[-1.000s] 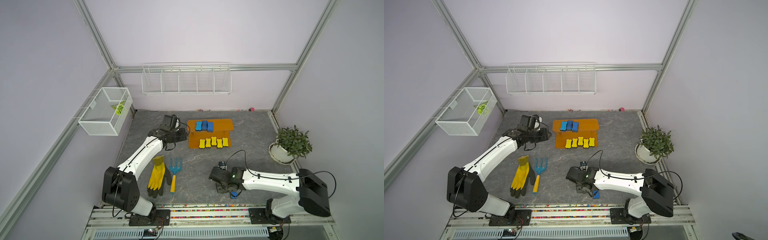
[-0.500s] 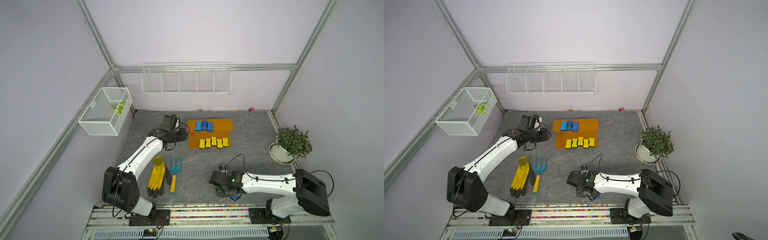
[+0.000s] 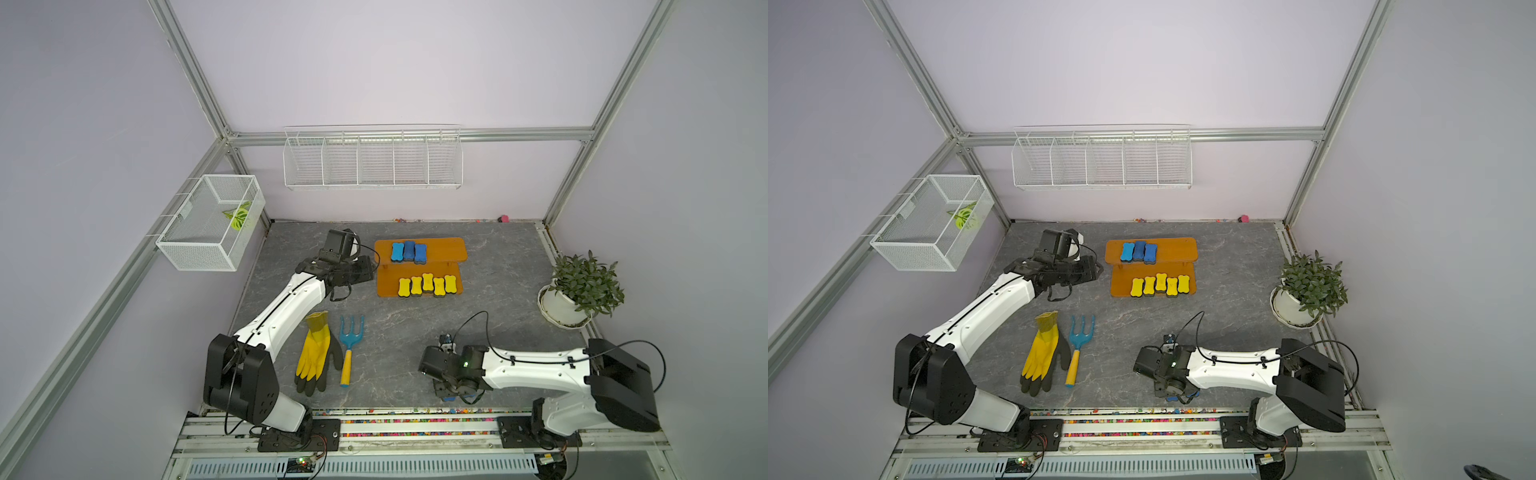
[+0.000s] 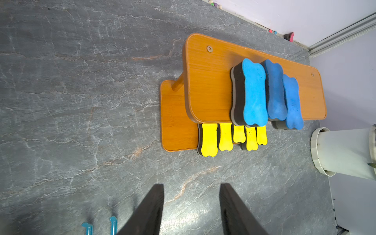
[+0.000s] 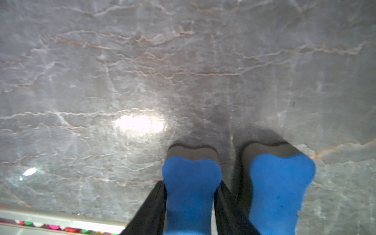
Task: Remove the whiteboard erasers from the shelf
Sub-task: Place the whiteboard eraser at the center of the board.
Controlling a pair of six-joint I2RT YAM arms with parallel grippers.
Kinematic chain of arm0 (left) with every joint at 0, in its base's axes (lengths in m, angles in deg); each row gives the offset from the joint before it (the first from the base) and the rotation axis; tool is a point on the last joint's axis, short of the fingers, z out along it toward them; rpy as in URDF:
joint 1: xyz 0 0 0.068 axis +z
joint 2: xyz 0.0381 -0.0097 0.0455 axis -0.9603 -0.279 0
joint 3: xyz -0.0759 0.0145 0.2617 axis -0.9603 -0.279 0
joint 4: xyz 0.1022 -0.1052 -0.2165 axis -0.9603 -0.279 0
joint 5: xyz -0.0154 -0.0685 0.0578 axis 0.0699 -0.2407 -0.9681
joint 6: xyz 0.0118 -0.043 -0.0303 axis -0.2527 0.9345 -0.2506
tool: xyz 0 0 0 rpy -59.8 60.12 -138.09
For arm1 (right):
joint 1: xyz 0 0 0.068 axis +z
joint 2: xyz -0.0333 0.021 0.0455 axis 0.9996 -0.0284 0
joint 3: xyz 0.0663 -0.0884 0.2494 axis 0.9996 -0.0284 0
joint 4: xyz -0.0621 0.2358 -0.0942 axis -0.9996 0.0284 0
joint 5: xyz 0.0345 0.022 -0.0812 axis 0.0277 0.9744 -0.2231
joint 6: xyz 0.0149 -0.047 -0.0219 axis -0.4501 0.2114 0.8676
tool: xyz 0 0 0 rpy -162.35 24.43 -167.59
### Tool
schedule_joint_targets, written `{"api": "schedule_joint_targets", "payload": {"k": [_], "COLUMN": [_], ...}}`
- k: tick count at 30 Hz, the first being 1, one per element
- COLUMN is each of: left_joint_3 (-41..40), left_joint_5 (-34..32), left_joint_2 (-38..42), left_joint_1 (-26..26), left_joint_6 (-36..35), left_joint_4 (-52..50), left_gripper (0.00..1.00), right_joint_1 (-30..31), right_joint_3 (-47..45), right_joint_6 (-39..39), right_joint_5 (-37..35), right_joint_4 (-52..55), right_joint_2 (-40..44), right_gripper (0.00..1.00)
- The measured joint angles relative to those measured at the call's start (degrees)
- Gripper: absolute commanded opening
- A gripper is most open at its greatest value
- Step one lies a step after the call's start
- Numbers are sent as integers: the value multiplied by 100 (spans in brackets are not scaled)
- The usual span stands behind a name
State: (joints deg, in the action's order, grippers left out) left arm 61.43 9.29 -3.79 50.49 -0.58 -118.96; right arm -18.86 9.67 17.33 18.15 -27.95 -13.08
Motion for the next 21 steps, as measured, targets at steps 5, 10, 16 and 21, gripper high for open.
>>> {"api": "schedule_joint_targets", "payload": {"k": [5,10,16,21], "left_joint_3": [0,0,2,155], "left_joint_5": [0,2,50,236], "left_joint_2": [7,7,7,-61], "left_joint_1": [-2,-2,-52,-87], "left_joint_6": [0,0,24,46], "left_joint_4": [0,0,-4,-46], "left_gripper": [52,51,49,44], "right_joint_1": [0,-2,-566,-1580], "right_joint_3": [208,815,1742,2592], "right_joint_6": [11,72,634,1440], "right_joint_5": [-66,-339,-529,-560], "right_joint_4": [243,793,1187,1119], "right_joint_2": [0,0,0,-11], "right_gripper": [49,51,51,51]}}
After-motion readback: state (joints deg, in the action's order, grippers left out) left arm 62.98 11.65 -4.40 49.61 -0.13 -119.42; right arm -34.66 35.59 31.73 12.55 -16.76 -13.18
